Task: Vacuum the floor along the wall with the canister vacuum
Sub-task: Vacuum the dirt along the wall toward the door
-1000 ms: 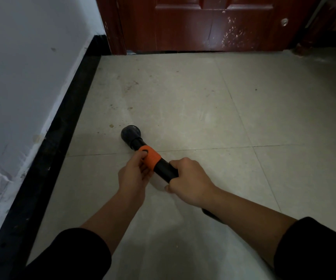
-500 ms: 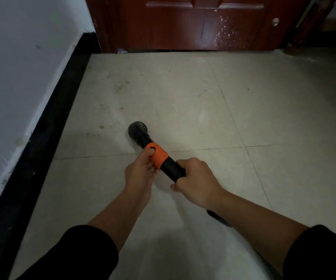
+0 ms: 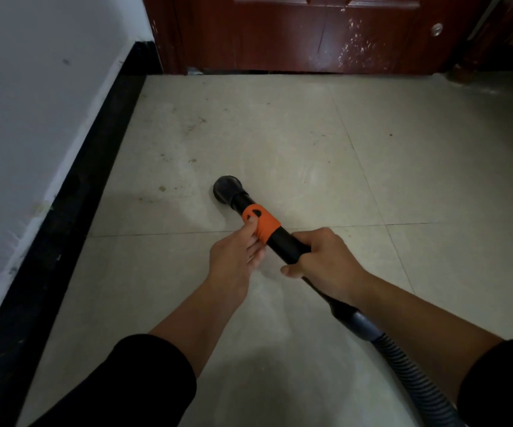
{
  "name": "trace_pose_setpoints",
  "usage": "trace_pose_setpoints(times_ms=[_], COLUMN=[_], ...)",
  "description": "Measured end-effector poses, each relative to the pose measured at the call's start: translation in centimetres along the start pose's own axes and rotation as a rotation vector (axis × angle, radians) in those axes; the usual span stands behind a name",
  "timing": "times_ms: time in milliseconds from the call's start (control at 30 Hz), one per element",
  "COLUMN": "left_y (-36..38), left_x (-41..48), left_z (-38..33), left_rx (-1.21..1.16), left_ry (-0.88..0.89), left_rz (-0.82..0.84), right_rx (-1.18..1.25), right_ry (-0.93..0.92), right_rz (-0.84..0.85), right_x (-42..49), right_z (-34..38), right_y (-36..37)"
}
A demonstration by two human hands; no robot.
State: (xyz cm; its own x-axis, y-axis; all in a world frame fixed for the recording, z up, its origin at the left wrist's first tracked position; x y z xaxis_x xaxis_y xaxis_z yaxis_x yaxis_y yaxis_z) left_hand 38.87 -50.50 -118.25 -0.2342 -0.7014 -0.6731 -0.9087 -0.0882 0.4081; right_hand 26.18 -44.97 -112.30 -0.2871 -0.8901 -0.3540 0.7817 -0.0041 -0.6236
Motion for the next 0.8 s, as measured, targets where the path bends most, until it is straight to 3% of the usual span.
trace_pose_setpoints(times_ms=[533, 800], left_y=[1.9, 3.7], left_x=[-3.7, -3.9], left_z=[3.3, 4.6], left_rx=[0.058, 0.109], left_ry=[-0.061, -0.057], left_rz=[0.057, 0.017], right_rx=[-0.018, 0.106], right_ry=[-0.023, 0.016], right_rz=[0.176, 0.135], right_x=[-3.1, -2.3], right_z=[-2.6, -5.1], right_y=[-2.4, -2.6])
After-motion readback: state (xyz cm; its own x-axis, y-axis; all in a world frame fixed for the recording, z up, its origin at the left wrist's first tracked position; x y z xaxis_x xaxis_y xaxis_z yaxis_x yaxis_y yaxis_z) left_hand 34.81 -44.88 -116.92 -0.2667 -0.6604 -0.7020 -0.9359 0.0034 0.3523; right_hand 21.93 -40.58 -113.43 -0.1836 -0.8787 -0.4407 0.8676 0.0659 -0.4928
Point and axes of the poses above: each hand's wrist, its own x-axis towards the middle knuckle, its own y-axis out of the palm, z = x × y, the point moved 9 cm from there along x, towards the middle knuckle, and after that the axes turned 5 degrees about -x, right-handed, at the moved point
